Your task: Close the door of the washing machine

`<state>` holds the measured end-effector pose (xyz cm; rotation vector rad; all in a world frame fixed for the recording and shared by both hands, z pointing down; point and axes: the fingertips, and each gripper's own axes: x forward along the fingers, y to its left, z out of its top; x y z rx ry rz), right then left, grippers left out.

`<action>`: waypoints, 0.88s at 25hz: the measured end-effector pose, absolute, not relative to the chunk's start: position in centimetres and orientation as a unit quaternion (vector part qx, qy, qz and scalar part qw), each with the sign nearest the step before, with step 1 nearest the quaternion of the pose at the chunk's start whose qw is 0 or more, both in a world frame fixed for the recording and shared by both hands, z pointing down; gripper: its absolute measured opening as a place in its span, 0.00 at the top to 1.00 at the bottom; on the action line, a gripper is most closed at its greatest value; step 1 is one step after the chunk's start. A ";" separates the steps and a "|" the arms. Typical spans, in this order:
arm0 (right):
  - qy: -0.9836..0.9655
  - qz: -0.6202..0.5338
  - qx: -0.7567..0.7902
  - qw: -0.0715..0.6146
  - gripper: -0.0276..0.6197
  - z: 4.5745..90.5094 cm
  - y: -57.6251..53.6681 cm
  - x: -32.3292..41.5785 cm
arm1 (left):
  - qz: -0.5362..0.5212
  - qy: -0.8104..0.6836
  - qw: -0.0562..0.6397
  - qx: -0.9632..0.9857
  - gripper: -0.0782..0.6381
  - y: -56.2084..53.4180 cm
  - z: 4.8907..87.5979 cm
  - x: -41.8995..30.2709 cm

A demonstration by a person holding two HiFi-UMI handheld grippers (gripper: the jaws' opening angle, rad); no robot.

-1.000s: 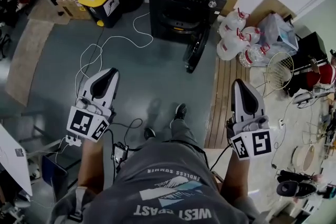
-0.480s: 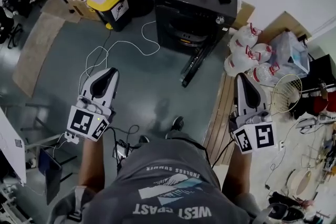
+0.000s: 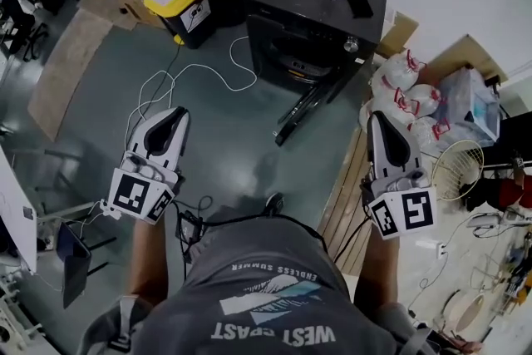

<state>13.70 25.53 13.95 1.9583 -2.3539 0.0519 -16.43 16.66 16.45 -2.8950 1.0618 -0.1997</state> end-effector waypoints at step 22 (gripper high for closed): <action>-0.723 0.048 0.683 0.093 0.91 16.9 13.3 18.4 | -0.051 0.227 -0.010 -0.972 0.84 -0.1 19.6 -5.3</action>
